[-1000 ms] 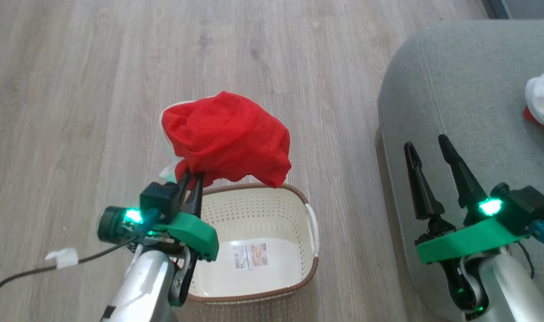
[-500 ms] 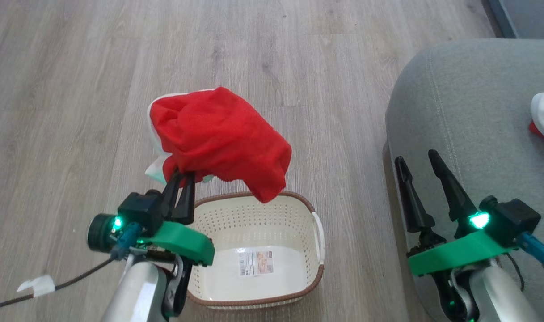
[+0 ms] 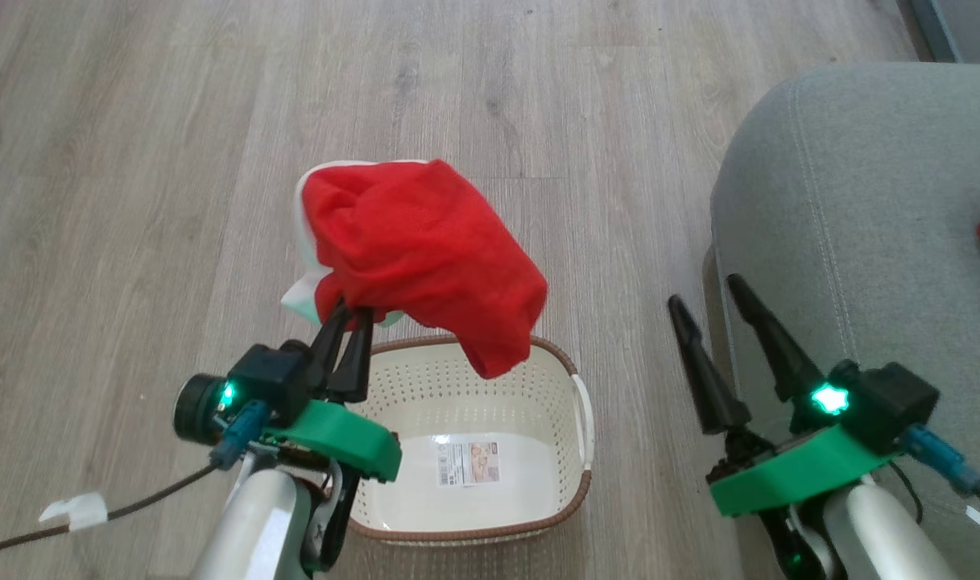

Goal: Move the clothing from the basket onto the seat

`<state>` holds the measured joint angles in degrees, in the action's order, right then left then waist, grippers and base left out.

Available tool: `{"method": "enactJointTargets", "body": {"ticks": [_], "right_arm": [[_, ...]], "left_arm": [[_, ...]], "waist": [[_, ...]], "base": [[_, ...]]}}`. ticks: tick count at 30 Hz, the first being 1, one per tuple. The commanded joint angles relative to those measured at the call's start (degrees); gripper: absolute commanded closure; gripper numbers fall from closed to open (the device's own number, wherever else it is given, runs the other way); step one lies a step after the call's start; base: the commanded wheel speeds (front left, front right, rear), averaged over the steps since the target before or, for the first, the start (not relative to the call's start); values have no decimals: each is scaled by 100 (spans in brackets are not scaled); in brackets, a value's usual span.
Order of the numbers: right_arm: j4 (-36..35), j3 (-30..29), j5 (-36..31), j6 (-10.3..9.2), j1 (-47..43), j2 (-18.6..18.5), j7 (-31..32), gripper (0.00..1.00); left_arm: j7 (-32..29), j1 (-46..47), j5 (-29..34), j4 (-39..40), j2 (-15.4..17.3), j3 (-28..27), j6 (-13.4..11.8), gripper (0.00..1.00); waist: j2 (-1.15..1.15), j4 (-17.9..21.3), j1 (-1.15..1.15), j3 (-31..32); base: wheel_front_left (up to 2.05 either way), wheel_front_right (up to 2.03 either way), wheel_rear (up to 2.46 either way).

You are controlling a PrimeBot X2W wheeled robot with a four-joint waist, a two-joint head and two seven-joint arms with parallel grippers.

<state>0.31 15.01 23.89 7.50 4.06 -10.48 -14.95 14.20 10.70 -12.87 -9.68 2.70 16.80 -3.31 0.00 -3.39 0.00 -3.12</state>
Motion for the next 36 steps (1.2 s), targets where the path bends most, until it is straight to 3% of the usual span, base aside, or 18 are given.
{"method": "enactJointTargets", "body": {"ticks": [1,8,15,36], "right_arm": [[-254,262,27,-1,238,-205,-5,0],[-309,1080,-286,-1,508,-706,-5,0],[35,1519,-691,-1,818,-892,-5,0],[775,2136,-1106,-1,1296,-881,-5,0]], "left_arm": [[80,361,95,252,19,-127,77,100],[80,549,309,287,18,129,450,100],[80,700,623,189,18,650,762,100],[80,986,711,-329,38,1974,1052,100]], "waist": [[0,-3,0,-4],[0,-4,0,-19],[0,-25,0,10],[0,-72,0,-18]], "base": [[0,0,0],[0,0,0],[0,0,0],[0,0,0]]}}
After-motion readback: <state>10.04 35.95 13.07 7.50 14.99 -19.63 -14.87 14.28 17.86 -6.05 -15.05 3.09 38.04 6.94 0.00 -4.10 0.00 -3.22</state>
